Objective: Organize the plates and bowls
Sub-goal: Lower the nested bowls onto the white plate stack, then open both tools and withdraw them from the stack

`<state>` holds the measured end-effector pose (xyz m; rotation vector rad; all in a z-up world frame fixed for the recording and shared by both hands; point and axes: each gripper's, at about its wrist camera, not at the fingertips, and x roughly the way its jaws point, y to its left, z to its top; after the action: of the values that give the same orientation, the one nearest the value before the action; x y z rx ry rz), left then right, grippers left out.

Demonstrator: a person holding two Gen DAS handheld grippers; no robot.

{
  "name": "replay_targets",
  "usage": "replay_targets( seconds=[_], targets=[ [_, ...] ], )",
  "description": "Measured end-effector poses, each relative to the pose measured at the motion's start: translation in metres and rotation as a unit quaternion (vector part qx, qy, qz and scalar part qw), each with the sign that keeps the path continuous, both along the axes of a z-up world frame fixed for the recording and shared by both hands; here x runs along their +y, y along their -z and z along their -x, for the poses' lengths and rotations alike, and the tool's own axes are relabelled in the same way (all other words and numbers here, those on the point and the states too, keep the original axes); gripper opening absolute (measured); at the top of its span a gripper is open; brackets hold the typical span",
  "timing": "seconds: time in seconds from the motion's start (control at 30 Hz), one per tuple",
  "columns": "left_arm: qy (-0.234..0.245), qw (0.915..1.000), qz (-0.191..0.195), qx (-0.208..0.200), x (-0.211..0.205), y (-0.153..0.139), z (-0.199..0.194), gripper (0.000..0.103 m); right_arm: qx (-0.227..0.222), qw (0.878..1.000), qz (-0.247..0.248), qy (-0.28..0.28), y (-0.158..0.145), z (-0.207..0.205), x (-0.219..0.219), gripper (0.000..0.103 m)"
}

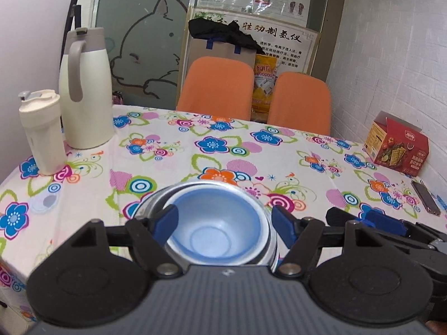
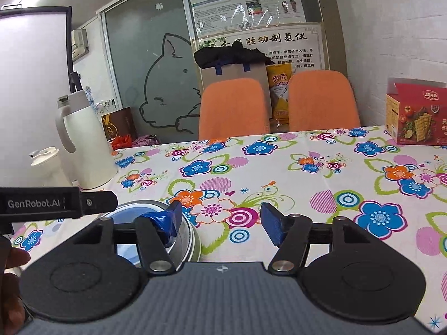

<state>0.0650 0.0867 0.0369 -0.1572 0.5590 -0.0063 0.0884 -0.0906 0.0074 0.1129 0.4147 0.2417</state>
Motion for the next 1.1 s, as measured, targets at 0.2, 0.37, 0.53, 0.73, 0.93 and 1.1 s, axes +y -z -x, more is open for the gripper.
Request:
replay_targets(
  seconds=[0.2,0.37,0.53,0.73,0.93,1.1],
  targets=[
    [-0.001,0.9998,-0.012,0.013,-0.014,0.018,0.034,0.072,-0.002,0.999,0.007,0.032,0.006,0.032,-0.007,0.049],
    [-0.001,0.9996,-0.025,0.012,-0.023,0.028,0.062,0.072,-0.010,0.999,0.004,0.052,0.014,0.063,-0.015,0.049],
    [0.009,0.9995,-0.031,0.000,-0.034,0.032,0.093,0.072,-0.026,0.998,-0.012,0.055,0.016,0.093,-0.022,0.050],
    [0.021,0.9980,-0.053,-0.026,-0.051,0.031,0.132,0.072,-0.038,0.998,-0.017,0.055,0.023,0.127,-0.029,0.050],
    [0.023,0.9960,-0.068,-0.053,-0.052,0.025,0.165,0.073,-0.040,0.997,-0.013,0.066,0.024,0.150,-0.036,0.051],
    [0.018,0.9962,-0.068,-0.052,-0.046,0.029,0.169,0.073,-0.029,0.998,0.017,0.059,0.030,0.153,-0.028,0.052]
  ],
)
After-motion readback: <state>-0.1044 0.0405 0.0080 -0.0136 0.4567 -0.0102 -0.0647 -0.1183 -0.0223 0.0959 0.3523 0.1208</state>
